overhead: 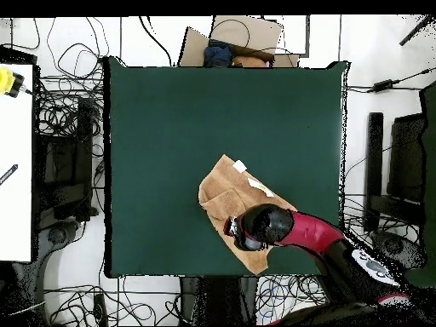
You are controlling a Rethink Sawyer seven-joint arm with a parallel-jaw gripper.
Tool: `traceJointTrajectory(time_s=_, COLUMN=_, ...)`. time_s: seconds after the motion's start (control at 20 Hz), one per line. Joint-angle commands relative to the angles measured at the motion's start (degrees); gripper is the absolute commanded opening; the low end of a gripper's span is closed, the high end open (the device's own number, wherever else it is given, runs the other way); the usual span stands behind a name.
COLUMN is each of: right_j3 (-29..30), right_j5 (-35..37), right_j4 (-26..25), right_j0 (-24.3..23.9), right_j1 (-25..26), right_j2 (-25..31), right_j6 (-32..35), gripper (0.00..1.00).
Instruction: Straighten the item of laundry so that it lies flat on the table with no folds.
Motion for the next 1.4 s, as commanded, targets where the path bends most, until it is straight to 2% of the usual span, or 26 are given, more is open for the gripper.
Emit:
traceJointTrajectory(time_s=0.05, right_j3=-0.5, right_j5=0.36, right_j4=-5.06, right_j0=0.11, right_j1=1.92, right_j2=6.95, right_j6=-9.52, gripper=1.0)
traceJointTrajectory(time_s=0.4, right_j3=-4.31, right_j5=4.34, right_j4=-8.02, right_j0=1.66, right_j1=1.99, right_j2=6.39, right_j6=-8.94, gripper=1.0)
traceJointTrajectory(time_s=0.9, right_j3=-9.1, right_j5=12.78, right_j4=-7.16, right_j0=4.2, right_j1=-0.51, right_j2=6.03, right_j6=-8.15, gripper=1.0)
traceJointTrajectory(time_s=1.4, right_j3=-11.77, right_j5=15.13, right_j4=-7.97, right_j0=4.25, right_j1=-0.73, right_j2=6.24, right_j6=-8.29, gripper=1.0)
